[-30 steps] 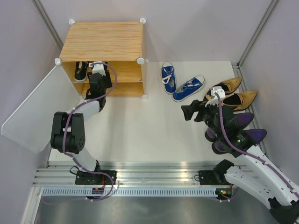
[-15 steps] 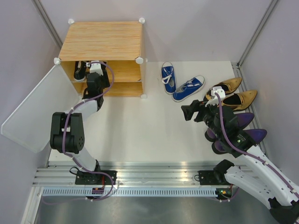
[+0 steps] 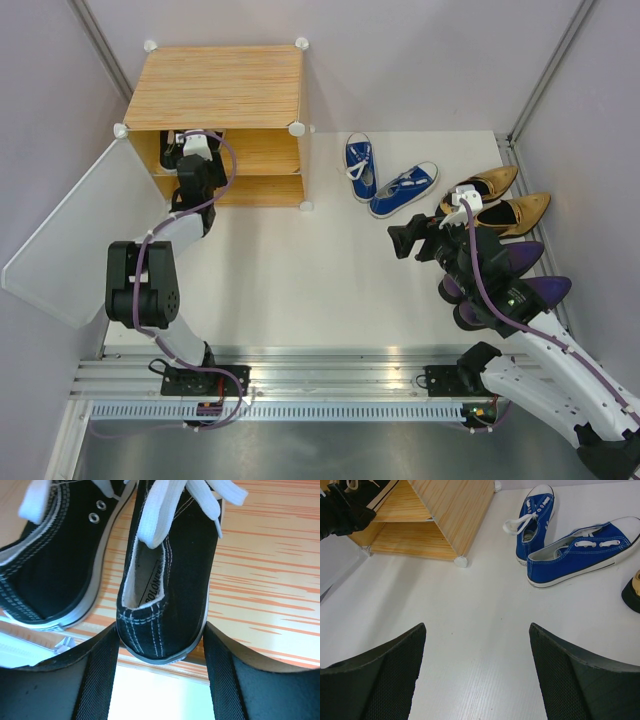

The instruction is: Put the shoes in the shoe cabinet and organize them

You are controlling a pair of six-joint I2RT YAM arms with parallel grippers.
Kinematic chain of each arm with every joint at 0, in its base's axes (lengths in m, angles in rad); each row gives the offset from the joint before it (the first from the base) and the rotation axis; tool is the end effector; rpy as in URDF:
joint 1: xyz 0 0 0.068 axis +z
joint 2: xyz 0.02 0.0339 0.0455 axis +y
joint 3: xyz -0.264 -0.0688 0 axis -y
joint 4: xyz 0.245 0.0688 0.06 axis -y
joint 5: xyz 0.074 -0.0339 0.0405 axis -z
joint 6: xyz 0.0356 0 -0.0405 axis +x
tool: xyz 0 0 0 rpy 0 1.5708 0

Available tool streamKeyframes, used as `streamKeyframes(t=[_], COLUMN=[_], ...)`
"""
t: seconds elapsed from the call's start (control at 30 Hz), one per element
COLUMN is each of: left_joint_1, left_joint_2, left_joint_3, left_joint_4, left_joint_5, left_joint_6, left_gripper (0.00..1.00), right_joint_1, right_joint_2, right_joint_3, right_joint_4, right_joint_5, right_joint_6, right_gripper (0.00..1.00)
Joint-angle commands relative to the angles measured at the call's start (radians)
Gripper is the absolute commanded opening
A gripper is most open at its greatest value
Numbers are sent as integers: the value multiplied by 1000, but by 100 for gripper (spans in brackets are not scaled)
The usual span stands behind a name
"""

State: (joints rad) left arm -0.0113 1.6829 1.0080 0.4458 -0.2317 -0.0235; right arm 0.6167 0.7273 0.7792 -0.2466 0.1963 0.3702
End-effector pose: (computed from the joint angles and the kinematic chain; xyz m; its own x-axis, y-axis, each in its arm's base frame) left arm 0.3842 0.0038 0.2449 -0.2220 -0.0204 -0.9748 -0.2179 0.9755 0.0293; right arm 0.1437 0.0934 0.3406 -0.2959 0.2252 -0.9283 -0.3262 0.8896 0.3198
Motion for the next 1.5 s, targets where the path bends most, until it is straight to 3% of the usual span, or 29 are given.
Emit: streamKeyframes(t=[0.0, 0.2, 0.33, 0.77, 1.0, 1.17, 1.47], left_joint_1=[74, 76, 76, 77, 70, 57, 48], left_joint_2=[11, -3, -37, -115, -198, -261, -431], left_joint_3=[35, 8, -14, -52, -48, -34, 12], left_joint_4=[-45, -45, -45, -116, -166, -208, -528], left_joint_5=[-204, -199, -186, -164, -5, 133, 186], left_joint_6=[4, -16, -29, -35, -99, -157, -326], left_gripper=[19, 54, 64, 76, 99, 99, 99], right_joint_1=[-5, -8, -6, -6, -6, -6, -6], right_joint_2=[-3, -6, -8, -37, -42, -37, -20], right_joint_3=[2, 2, 2, -5, -8, -6, -9], right_joint_4=[30, 32, 30, 32, 30, 32, 29], right_joint_5=[-5, -5, -6, -14, -12, -5, 32], right_joint_6=[1, -1, -1, 3, 3, 3, 7], right_gripper=[87, 87, 87, 88, 88, 88, 88])
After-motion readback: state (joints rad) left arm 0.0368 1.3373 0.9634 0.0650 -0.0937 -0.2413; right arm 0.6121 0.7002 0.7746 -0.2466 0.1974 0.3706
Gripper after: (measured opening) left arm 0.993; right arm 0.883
